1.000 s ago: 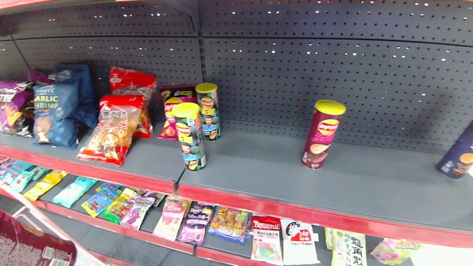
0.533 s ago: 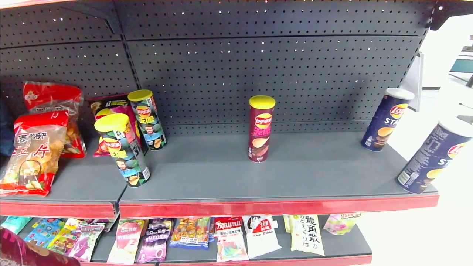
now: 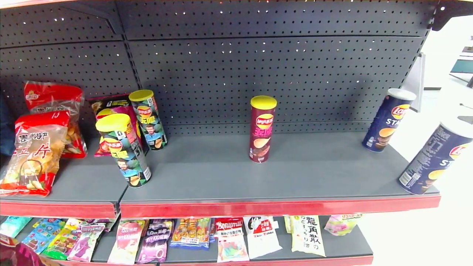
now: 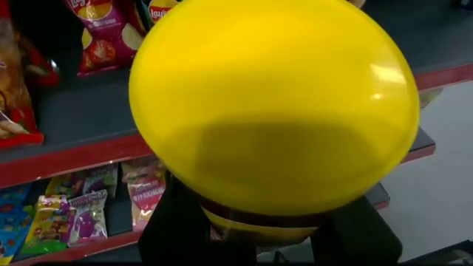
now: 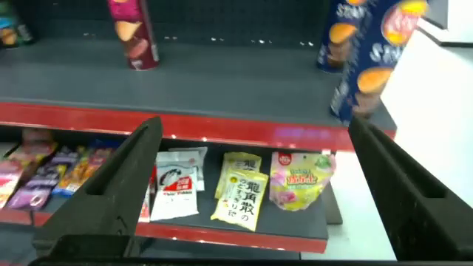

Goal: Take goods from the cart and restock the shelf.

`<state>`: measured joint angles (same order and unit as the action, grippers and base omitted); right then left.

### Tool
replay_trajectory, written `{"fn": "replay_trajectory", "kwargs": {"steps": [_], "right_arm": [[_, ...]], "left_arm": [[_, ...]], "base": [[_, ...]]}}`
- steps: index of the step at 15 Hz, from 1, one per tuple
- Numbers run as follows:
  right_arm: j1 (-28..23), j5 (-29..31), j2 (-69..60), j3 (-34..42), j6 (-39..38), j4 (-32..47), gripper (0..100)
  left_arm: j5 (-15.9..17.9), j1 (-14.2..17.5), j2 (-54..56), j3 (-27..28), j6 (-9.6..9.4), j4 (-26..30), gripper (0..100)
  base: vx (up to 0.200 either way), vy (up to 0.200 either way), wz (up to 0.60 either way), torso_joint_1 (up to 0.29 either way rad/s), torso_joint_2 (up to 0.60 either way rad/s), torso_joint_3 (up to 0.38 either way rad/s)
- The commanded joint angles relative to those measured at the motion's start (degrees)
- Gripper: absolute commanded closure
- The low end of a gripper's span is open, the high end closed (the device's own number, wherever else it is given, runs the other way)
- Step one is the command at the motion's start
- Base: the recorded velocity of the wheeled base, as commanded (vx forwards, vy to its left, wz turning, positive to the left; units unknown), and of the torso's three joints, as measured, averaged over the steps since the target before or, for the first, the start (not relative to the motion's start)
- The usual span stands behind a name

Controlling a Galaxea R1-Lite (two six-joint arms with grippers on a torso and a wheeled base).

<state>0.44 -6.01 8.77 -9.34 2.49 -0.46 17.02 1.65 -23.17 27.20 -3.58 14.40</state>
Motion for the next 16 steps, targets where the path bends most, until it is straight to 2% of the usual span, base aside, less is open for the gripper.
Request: {"fn": "replay_trajectory", "kwargs": {"steps": [1, 2, 3, 4, 5, 6, 11, 16], "right_arm": [[4.8, -4.9, 29.2, -14.8, 5.7, -0.9, 0], [7.2, -4.7, 36.6, -16.9, 4.7, -3.1, 0], [11.2, -4.7, 46.3, -18.6, 2.0, -11.0, 0], [16.8, -4.5, 51.4, -18.5, 0.9, -16.9, 0], [19.4, -4.0, 54.0, -18.7, 0.7, -19.2, 0], [22.0, -2.7, 62.5, -21.1, 0.7, -23.7, 0], [22.8, -2.5, 86.4, -33.5, 0.8, -34.7, 0], [25.2, -2.5, 95.0, -42.7, 0.5, -35.1, 0]], "left_arm": [[0.0, -0.9, -0.9, 0.2, -0.9, -0.1, 100], [-0.1, -1.2, -0.8, 0.0, -2.13, 0.0, 100], [-0.1, -1.3, -1.2, 0.1, -3.1, 0.1, 100], [0.0, -1.3, -1.3, 0.0, -3.27, 0.0, 100], [0.0, -1.2, -1.3, 0.0, -3.18, 0.0, 100], [-0.3, -1.2, -2.1, 0.2, -3.01, 0.0, 100], [-1.5, -1.0, -3.8, 0.4, -3.01, -0.1, 100], [-2.3, -1.0, -5.4, 0.6, -3.01, -0.2, 100]], "base": [[0.0, 0.0, 0.0, 0.0, 0.0, 0.0], [0.0, 0.0, 0.0, 0.0, 0.0, 0.0], [0.0, 0.0, 0.0, 0.0, 0.0, 0.0], [0.0, 0.0, 0.0, 0.0, 0.0, 0.0], [0.0, 0.0, 0.0, 0.0, 0.0, 0.0], [0.0, 0.0, 0.0, 0.0, 0.0, 0.0], [0.0, 0.0, 0.0, 0.0, 0.0, 0.0], [0.0, 0.0, 0.0, 0.0, 0.0, 0.0]]}}
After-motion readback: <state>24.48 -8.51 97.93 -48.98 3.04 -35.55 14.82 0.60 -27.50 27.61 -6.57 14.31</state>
